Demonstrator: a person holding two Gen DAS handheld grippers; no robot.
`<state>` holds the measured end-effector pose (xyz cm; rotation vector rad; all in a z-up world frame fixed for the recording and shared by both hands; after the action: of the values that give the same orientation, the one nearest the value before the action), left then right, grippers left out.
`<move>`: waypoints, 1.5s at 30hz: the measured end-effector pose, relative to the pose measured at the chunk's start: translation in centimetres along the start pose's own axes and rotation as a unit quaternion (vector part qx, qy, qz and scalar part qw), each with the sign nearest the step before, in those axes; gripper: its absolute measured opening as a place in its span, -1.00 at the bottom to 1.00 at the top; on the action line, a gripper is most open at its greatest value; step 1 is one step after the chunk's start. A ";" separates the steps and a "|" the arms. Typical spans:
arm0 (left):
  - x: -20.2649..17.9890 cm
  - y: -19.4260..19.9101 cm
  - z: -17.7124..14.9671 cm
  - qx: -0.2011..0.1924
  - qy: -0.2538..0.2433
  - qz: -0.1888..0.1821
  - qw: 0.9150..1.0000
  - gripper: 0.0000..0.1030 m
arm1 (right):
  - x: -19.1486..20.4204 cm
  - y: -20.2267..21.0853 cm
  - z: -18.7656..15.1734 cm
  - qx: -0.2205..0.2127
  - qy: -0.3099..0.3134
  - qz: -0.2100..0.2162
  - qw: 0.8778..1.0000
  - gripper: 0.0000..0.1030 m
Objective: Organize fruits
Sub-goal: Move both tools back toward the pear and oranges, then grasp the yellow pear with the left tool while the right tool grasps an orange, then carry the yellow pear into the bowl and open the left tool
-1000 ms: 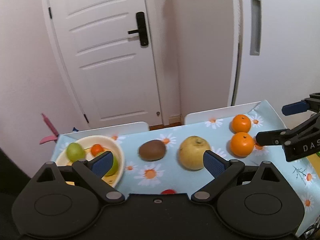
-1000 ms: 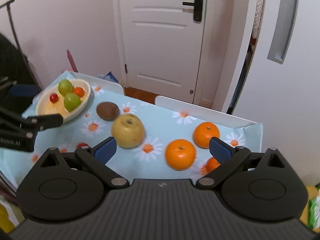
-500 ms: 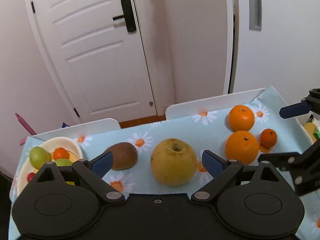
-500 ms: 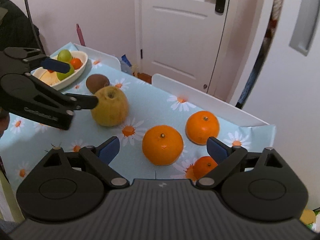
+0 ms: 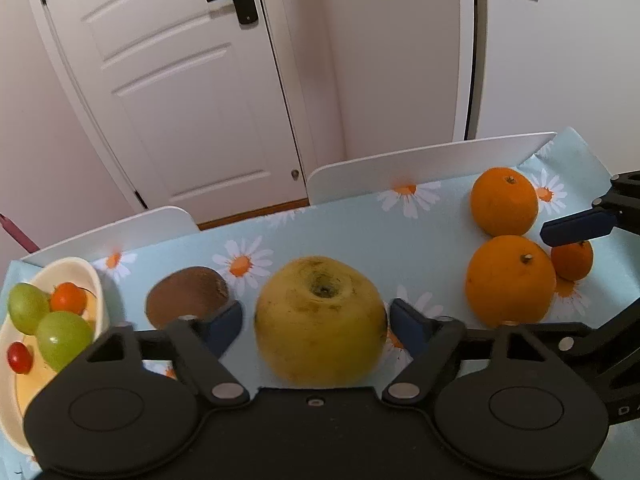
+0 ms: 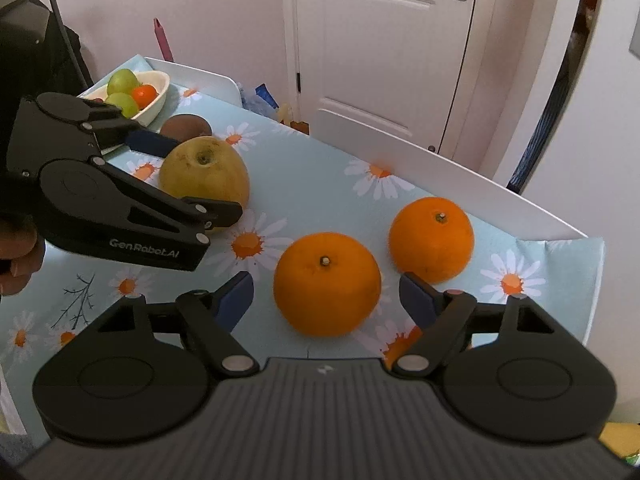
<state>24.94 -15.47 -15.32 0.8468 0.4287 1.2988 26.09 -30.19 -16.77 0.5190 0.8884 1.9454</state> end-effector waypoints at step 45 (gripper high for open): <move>2.8 10.7 -2.3 -0.049 0.056 0.014 0.997 0.48 | 5.1 5.3 2.5 -0.032 0.009 0.008 0.999 0.48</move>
<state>16.90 -11.69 -8.28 0.7025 0.4388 1.3872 22.22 -26.60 -11.06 0.4737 0.8330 1.9887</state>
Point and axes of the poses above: each gripper's, at about its wrist camera, not at the fingertips, and y roughly against the way its jaws point, x to its left, z to its top, the point moved 3 cm from there along -y, roughly the way its jaws point, and after that the axes turned 1 degree about -y, right-handed, at the moved point
